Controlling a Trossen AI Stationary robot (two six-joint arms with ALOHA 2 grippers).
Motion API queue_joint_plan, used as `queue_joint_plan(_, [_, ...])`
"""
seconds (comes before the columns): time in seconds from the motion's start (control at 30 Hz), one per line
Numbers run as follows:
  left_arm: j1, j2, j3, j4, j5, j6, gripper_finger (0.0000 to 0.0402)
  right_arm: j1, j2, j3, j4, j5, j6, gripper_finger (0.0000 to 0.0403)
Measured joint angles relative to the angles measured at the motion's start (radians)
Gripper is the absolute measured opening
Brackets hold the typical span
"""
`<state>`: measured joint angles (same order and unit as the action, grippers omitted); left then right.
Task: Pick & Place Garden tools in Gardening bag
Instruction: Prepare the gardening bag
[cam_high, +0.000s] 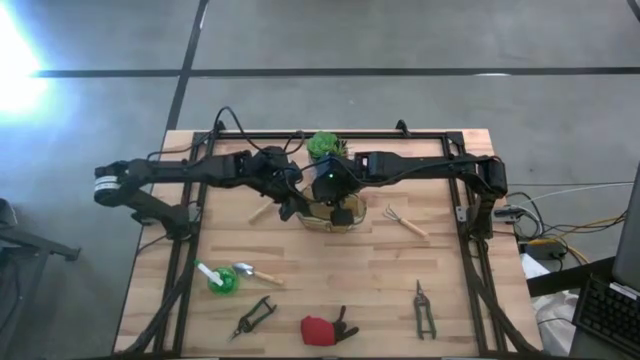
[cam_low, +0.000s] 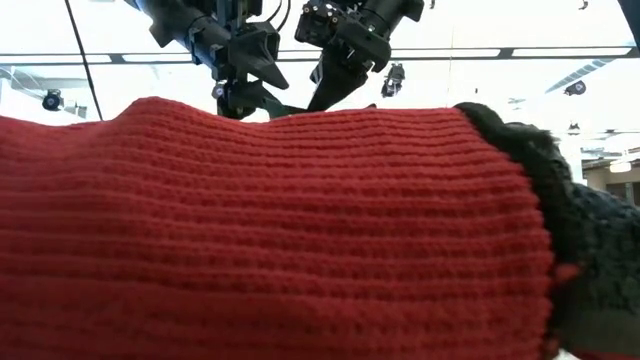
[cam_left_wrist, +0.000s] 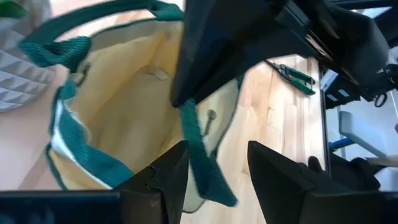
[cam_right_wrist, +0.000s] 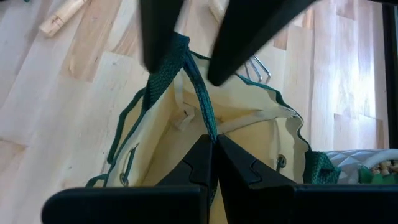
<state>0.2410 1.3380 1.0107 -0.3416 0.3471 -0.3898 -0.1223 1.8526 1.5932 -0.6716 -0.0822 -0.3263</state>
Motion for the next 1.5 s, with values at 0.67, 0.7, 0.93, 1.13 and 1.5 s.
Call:
queue_joint_plan(0.67, [0.091,0.024,0.0,-0.005,-0.027,0.01,0.0054,0.0,0.0,0.0,-0.002,-0.003,-0.019,0.0008])
queue_joint_plan(0.7, [0.091,0.026,0.0,-0.005,-0.009,0.003,0.0041,0.0,0.0,0.0,-0.002,-0.003,-0.019,0.0008])
queue_joint_plan(0.93, [0.085,0.027,0.0,-0.001,0.028,-0.005,0.0006,0.0,0.0,0.0,0.002,-0.003,-0.026,0.0008])
queue_joint_plan(1.13, [0.073,0.027,0.0,-0.002,0.03,-0.015,0.0003,0.0,0.0,0.0,0.005,-0.003,-0.026,0.0008])
queue_joint_plan(1.5, [0.073,0.113,0.027,-0.015,0.072,-0.067,0.0001,0.0,-0.012,0.0,0.005,-0.003,-0.026,0.0008])
